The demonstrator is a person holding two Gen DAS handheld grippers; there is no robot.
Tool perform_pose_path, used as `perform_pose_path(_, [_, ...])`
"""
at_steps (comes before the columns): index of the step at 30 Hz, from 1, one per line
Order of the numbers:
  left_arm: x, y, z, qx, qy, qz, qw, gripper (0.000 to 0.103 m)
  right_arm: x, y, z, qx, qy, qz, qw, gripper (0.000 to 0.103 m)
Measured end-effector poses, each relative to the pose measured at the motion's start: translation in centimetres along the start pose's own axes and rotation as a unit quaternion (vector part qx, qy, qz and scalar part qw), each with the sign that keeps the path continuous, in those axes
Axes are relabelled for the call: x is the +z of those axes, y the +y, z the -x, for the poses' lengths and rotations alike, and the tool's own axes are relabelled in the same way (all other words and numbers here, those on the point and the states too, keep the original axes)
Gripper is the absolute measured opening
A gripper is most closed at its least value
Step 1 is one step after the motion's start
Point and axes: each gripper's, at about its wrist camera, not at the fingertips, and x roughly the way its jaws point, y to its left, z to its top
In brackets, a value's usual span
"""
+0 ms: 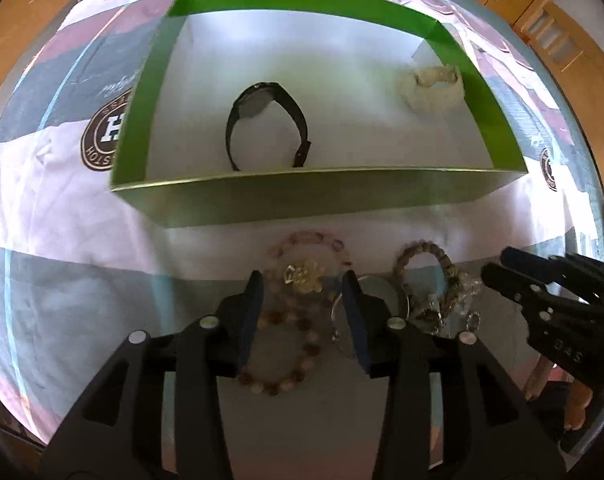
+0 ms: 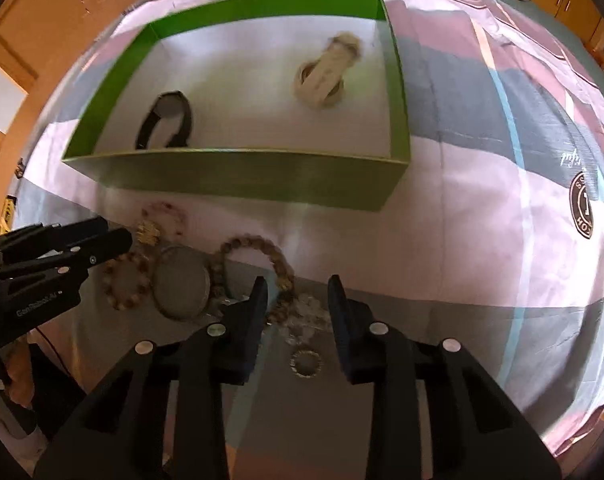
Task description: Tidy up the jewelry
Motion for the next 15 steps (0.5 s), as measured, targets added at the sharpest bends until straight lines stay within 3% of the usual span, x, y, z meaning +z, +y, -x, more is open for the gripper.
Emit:
perform_pose_path(8, [0.7, -0.4, -2.2, 0.025, 0.022, 0.002, 0.9995, 0.04, -1.3, -1.9, -0.1, 0.005, 0.024, -0.004, 1.0, 0.033])
perform_pose_path(9, [0.7, -0.3, -2.4, 0.026, 0.024, 0.003, 0.9993, 0.038, -1.5, -2.0, -0.2, 0.008, 0.028, -0.003, 1.0, 0.033])
perform_pose_path(10, [0.7, -0.2, -2.6, 0.029, 0.025, 0.005, 0.9993, 0.028, -1.8, -2.1, -0.3, 0.01, 0.033, -0.002, 0.999, 0.033])
perform_pose_path(15, [0.9, 0.7, -2.0, 0.017, 0.018, 0.028, 0.9993, 0.027, -2.3, -2.7, -0.6, 0.005, 0.04, -0.01, 0.999, 0.033])
